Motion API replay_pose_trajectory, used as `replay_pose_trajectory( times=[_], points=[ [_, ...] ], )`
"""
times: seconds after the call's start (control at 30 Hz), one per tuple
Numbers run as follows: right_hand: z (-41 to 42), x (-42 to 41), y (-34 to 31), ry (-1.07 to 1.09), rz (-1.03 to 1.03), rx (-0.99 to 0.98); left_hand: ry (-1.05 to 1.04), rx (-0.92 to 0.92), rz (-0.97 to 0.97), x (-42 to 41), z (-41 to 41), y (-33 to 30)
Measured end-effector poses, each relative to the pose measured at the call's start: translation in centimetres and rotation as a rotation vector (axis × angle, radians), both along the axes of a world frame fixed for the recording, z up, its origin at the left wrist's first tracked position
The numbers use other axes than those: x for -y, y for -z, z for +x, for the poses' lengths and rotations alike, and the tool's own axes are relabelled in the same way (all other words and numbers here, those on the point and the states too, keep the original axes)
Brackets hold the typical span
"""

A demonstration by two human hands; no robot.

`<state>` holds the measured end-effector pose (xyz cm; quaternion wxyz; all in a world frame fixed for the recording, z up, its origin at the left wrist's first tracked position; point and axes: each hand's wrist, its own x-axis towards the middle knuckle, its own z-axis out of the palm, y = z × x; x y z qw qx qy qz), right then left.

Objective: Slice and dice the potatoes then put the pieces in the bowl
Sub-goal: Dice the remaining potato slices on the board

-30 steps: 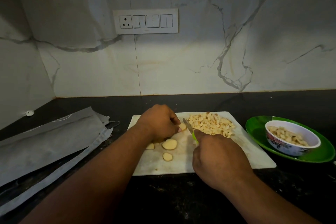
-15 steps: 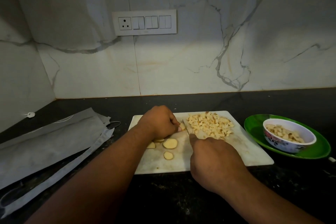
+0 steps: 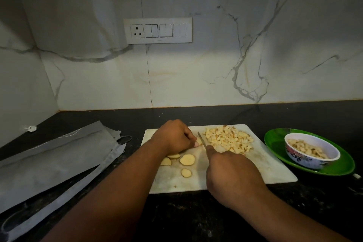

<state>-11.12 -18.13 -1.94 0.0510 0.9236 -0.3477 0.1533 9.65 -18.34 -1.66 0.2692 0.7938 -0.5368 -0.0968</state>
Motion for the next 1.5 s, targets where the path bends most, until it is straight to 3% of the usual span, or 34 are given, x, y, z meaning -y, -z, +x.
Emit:
replay_pose_trajectory(
  times=[0.4,0.67,1.0,1.23,1.5],
  points=[
    [-3.5,-2.0,0.4,-0.031,0.026,-0.033,-0.003,-0.052,-0.008,0.0,0.4,-0.3],
    [0.8,-0.6,0.0,0.019,0.038,-0.021,0.017,0.004,0.014,-0.6,0.2,-0.5],
    [-2.9,-3.0,-0.4,-0.008,0.075,-0.062,-0.041,-0.041,0.026,-0.4,0.3,-0.7],
    [0.9,-1.1,-0.6,0.004,0.051,-0.02,-0.012,0.049,0.035,-1.2,-0.2,-1.0],
    [-2.3,-3.1,-0.5,-0.042,0.102,-0.063,-0.049,-0.051,0.034,-0.7,0.4,-0.9]
  ],
)
